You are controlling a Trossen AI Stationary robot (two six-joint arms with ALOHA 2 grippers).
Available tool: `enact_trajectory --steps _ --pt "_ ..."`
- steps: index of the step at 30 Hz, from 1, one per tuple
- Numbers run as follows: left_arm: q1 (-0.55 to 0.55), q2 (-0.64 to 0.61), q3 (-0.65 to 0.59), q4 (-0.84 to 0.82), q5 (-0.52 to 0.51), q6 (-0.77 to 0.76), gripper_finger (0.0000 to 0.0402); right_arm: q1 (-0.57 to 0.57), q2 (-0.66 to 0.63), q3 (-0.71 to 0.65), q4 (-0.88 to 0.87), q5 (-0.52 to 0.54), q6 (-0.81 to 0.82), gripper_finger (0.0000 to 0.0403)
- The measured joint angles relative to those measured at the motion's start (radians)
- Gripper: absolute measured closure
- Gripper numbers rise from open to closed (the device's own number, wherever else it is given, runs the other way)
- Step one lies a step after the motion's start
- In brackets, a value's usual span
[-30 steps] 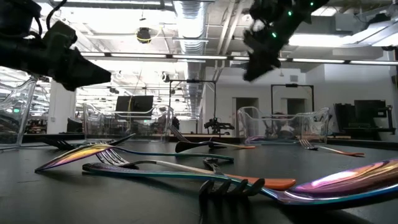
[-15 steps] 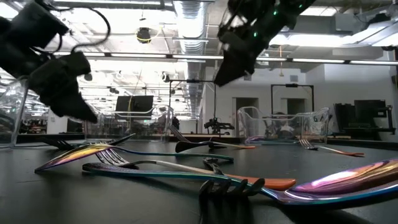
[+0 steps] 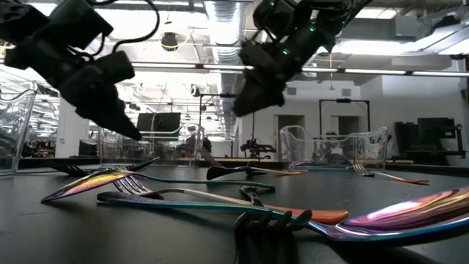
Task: Sort silverware by color (type)
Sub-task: Put the blue spoon into top right transparent bin
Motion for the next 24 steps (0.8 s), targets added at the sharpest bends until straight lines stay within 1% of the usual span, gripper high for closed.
enact_trajectory --steps 3,5,8,12,14,17,20,22,24 --pt "0.032 0.068 0.021 0.001 0.005 0.009 0.0273 0.023 0.004 -0.002 0.009 -0.014 0.010 0.0232" --pt "0.056 0.110 0.025 0.012 0.044 0.035 0.0272 0.035 0.004 -0.001 0.016 -0.013 0.010 0.0232" --pt "0.100 0.185 0.028 0.107 0.170 0.068 0.0255 0.041 0.004 -0.001 0.012 -0.013 0.011 0.0232" --pt "0.145 0.274 0.028 0.224 0.341 0.083 0.0217 0.041 0.004 -0.001 -0.001 -0.012 0.015 0.0232" --pt "0.158 0.312 0.029 0.254 0.391 0.086 0.0196 0.040 0.004 -0.001 -0.021 -0.010 0.018 0.0232" --pt "0.169 0.366 0.028 0.253 0.377 0.093 0.0173 0.040 0.004 -0.001 -0.029 -0.010 0.017 0.0232" --pt "0.176 0.409 0.031 0.268 0.356 0.106 0.0166 0.040 0.003 -0.001 -0.032 -0.010 0.016 0.0232" --pt "0.176 0.426 0.033 0.276 0.347 0.114 0.0173 0.040 0.003 -0.001 -0.033 -0.010 0.009 0.0232" --pt "0.176 0.430 0.032 0.284 0.339 0.126 0.0193 0.040 0.003 -0.001 -0.033 -0.010 0.009 0.0232"
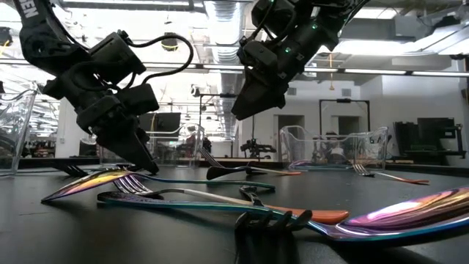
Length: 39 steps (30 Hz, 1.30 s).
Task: Sort silverware by color (type)
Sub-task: Put the blue spoon into top right transparent bin
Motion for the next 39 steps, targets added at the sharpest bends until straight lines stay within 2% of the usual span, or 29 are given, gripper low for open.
enact_trajectory --steps 11,15,22,33,39 --pt "0.006 -0.061 0.041 -0.074 -0.001 0.060 0.0389 0.000 0.000 0.000 -0.076 0.002 -0.004 0.0232" --pt "0.012 -0.063 0.090 -0.147 -0.018 0.066 0.0396 0.000 0.000 0.000 -0.102 0.017 -0.004 0.0232" --pt "0.013 -0.063 0.196 -0.293 -0.127 0.146 0.0401 0.007 0.000 0.000 -0.139 0.131 -0.010 0.0232" --pt "0.014 -0.089 0.355 -0.384 -0.233 0.238 0.0401 0.021 -0.001 0.000 -0.121 0.134 -0.003 0.0232" --pt "0.013 -0.181 0.488 -0.571 -0.249 0.247 0.0401 0.021 -0.001 0.000 -0.123 0.134 -0.002 0.0232"
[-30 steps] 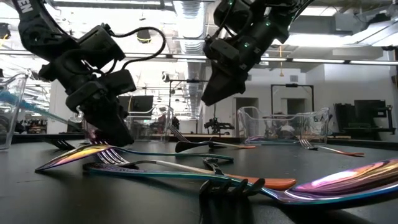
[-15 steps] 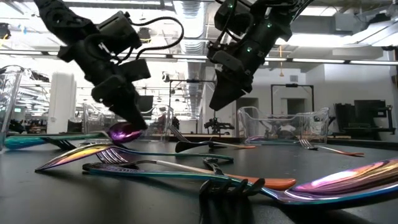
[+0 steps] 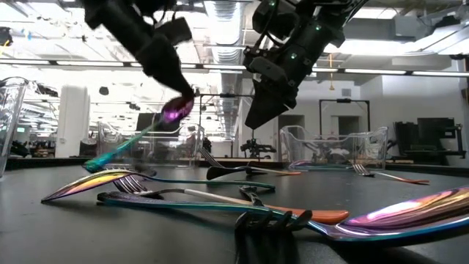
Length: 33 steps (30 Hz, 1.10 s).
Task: Sort silverware by color (type)
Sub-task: Put the blue spoon into top right transparent bin
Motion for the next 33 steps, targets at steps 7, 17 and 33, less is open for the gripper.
enact_trajectory --steps 7,17,33 --pt "0.001 -0.131 0.077 -0.022 -0.123 0.072 0.0401 -0.002 0.000 0.000 -0.006 0.032 -0.023 0.0232" --pt "0.037 -0.156 0.079 0.164 -0.063 0.127 0.0401 0.005 -0.068 0.001 0.232 0.084 -0.084 0.0231" --pt "0.041 -0.151 0.079 0.277 -0.006 0.129 0.0401 -0.049 0.050 0.000 0.689 -0.064 -0.055 0.0201"
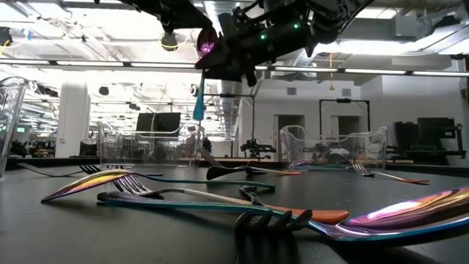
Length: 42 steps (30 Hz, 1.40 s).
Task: Sort silverware by color (type)
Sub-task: Put the blue spoon into top right transparent bin
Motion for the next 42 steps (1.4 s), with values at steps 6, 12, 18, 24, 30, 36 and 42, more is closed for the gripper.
enact_trajectory --steps 6,12,18,24,30,36,42 --pt "0.000 0.000 0.000 0.001 0.000 0.000 0.0401 0.000 0.000 0.000 -0.019 0.002 -0.037 0.0329" --pt "-0.001 0.000 0.000 -0.040 -0.015 -0.016 0.0400 -0.010 -0.023 0.030 -0.188 0.059 -0.127 0.0386" --pt "0.002 -0.001 -0.001 -0.169 -0.146 -0.039 0.0369 -0.007 -0.110 0.104 -0.702 0.425 -0.238 0.0397" --pt "0.020 -0.001 -0.093 -0.149 -0.108 -0.055 0.0321 -0.037 -0.216 0.177 -1.112 0.692 -0.239 0.0397" --pt "0.044 -0.001 -0.234 0.009 -0.061 -0.101 0.0290 -0.169 -0.264 0.156 -1.372 0.685 -0.197 0.0396" --pt "0.041 -0.002 -0.313 0.113 0.028 -0.158 0.0279 -0.293 -0.261 0.044 -1.329 0.685 -0.358 0.0358" --pt "0.036 -0.002 -0.331 0.115 0.033 -0.213 0.0278 -0.361 -0.262 -0.014 -1.253 0.687 -0.387 0.0288"
